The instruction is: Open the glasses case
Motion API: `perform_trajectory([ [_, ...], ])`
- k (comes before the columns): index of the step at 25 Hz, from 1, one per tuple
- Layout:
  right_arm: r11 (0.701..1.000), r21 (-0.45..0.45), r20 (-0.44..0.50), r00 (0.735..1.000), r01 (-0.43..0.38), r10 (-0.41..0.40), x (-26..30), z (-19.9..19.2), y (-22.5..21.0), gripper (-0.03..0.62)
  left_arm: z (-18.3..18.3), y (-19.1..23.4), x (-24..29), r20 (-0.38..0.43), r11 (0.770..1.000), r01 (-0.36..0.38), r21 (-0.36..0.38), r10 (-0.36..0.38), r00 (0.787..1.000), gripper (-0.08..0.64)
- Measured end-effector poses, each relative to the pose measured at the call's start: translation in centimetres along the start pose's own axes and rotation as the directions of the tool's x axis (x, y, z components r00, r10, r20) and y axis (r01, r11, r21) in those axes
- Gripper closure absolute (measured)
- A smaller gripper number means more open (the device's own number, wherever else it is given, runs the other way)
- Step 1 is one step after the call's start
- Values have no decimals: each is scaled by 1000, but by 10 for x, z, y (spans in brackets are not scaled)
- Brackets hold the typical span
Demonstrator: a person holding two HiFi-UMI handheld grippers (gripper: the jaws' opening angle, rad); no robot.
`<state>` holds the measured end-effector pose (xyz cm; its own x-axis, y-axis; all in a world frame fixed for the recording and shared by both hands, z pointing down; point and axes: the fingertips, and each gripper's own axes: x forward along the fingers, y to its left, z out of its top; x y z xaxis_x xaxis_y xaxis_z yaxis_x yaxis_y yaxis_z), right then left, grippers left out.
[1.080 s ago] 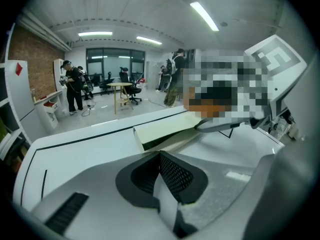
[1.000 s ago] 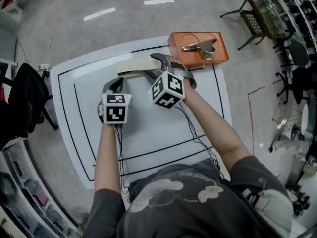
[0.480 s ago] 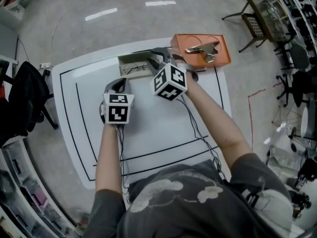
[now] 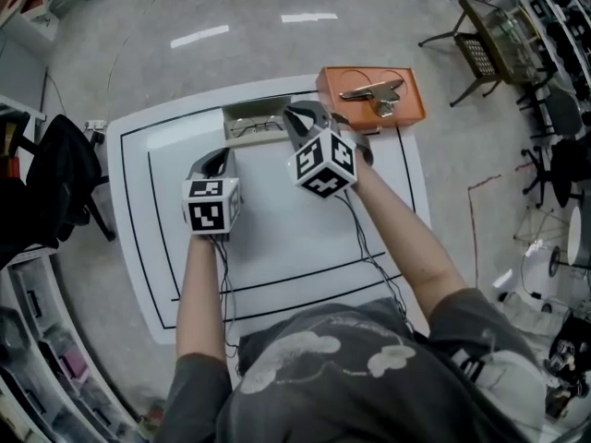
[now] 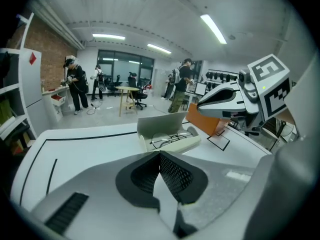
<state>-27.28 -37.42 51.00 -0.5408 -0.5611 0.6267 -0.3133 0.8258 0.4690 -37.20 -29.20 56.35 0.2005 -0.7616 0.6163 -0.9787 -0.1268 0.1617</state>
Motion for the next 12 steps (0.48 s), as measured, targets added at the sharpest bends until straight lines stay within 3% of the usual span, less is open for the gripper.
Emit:
perform_trajectory([
  [6, 998, 59, 77, 996, 31, -35, -43, -1, -11, 591, 14, -21, -45, 69, 999, -47, -15, 48, 996, 557],
  [12, 993, 122, 143, 989, 7, -24, -86, -6, -11, 592, 19, -52, -86, 130, 996, -88, -5, 88, 988, 557],
])
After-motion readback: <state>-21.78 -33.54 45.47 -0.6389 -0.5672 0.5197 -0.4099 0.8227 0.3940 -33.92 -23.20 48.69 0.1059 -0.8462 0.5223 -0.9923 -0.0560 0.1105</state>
